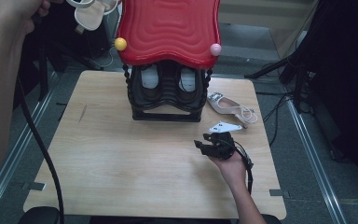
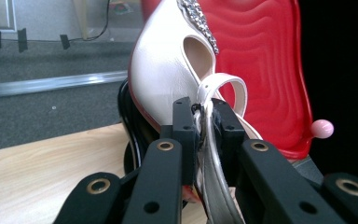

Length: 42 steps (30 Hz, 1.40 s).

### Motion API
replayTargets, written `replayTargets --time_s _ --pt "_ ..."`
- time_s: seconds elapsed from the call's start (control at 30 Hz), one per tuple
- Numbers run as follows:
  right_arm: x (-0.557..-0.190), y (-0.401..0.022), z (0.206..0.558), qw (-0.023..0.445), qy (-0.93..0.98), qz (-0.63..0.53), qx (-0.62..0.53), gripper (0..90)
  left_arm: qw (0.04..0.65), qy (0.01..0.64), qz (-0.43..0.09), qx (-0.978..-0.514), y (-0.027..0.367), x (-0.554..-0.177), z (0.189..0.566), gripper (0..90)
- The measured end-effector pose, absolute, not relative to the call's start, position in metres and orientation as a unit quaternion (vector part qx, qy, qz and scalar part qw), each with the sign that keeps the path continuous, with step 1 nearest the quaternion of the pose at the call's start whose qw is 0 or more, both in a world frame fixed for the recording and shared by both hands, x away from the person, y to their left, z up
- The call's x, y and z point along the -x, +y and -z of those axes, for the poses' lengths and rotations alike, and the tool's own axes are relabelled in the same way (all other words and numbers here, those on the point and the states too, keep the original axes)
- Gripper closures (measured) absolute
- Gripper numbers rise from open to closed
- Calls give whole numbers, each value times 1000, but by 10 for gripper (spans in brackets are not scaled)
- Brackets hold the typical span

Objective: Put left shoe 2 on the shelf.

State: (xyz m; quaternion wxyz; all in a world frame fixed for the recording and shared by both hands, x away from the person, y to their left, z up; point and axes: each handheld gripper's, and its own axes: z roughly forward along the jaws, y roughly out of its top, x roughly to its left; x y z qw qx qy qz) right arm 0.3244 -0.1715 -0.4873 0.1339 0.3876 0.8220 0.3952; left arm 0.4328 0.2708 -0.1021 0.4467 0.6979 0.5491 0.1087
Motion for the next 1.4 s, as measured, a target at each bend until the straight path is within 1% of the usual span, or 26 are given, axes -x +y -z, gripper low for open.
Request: replayTargets --time_s 0.13,0.2,0.37,0.43,0.6,0.67,0.7,1.1,1.27,1.4 --pt "-324 -173 486 136 822 -396 -386 529 454 539 -108 -701 255 -437 98 831" --pt "-323 -174 486 135 819 -398 -390 529 463 540 -111 -694 248 -441 99 830" --pt "-323 -178 486 135 817 -397 -395 527 473 535 -114 -691 229 -454 108 831" --pt "-322 -179 486 136 816 -396 -398 527 481 538 -116 -682 221 -458 114 830" --pt "-319 -181 486 138 816 -395 -399 526 483 531 -96 -689 208 -469 129 829" --pt "-317 -183 485 138 814 -397 -400 526 491 531 -104 -683 204 -469 132 829" --pt "-317 -184 485 140 813 -399 -400 527 492 528 -100 -685 203 -469 133 828" --pt "-315 -187 485 143 809 -399 -406 528 439 512 -100 -731 186 -461 150 816" --pt "-315 -187 485 142 810 -399 -405 528 424 513 -109 -739 185 -461 159 813" --pt "-316 -188 485 144 810 -397 -408 528 421 515 -103 -739 189 -463 164 801"
